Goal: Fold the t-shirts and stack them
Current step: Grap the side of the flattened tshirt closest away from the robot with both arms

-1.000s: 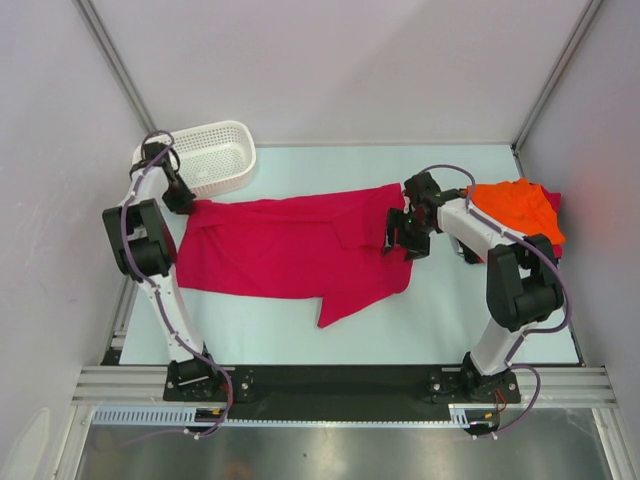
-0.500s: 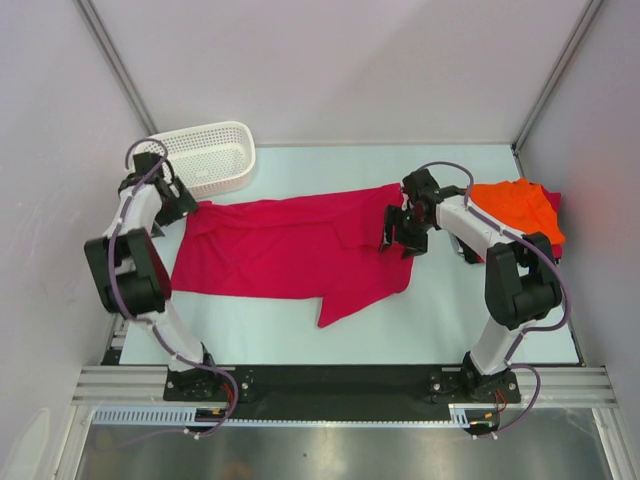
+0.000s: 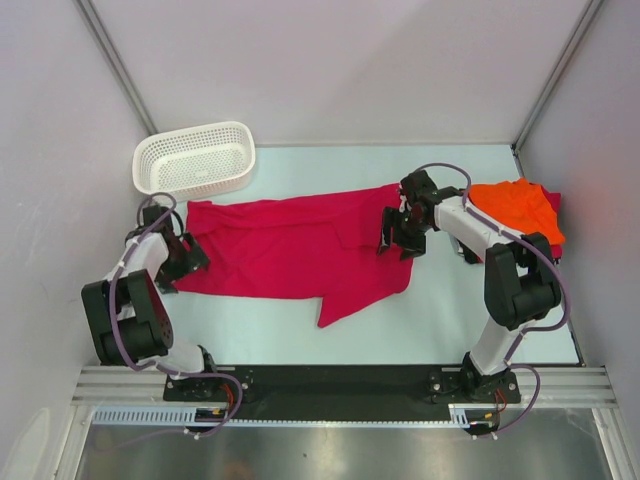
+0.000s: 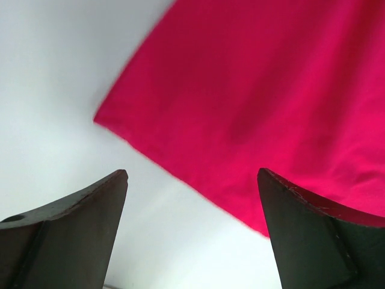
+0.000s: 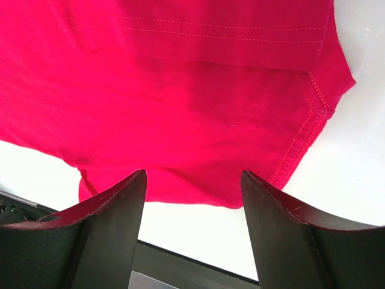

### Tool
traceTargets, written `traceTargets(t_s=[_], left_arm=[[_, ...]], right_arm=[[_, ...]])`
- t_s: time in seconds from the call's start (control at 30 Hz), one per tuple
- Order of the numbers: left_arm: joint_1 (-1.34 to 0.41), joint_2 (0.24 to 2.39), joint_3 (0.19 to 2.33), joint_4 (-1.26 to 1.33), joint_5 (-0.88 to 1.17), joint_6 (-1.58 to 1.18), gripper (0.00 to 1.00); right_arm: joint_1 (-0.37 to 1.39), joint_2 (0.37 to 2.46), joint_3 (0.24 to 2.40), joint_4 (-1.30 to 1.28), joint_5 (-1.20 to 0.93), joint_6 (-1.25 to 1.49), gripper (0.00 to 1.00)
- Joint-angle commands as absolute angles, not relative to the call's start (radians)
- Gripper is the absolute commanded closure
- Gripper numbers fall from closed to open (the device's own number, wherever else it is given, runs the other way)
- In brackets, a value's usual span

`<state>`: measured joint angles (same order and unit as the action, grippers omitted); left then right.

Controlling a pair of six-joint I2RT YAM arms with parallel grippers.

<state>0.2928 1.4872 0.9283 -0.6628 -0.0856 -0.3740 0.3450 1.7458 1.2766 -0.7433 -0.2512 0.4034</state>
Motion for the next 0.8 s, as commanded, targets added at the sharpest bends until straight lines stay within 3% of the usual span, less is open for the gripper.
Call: traceTargets(t_s=[0.0,0.4,0.77], left_arm=[[0.313,1.431,0.888,-0.664,-0.058,-0.411,0.05],[0.399,1.497,0.917,-0.724,-0.192,-0.391,0.03],[0.431,1.583,0.931,-0.664,-0.17,-0.383,0.05]], right_arm=[[0.353,1.752,1.305,-0.752,-0.27,0.38,0.31],[0.365,1.729,1.289,-0.768,-0.275,0.379,0.31],[0.38,1.657,1.198,-0.772,-0.288,0.399,0.3]])
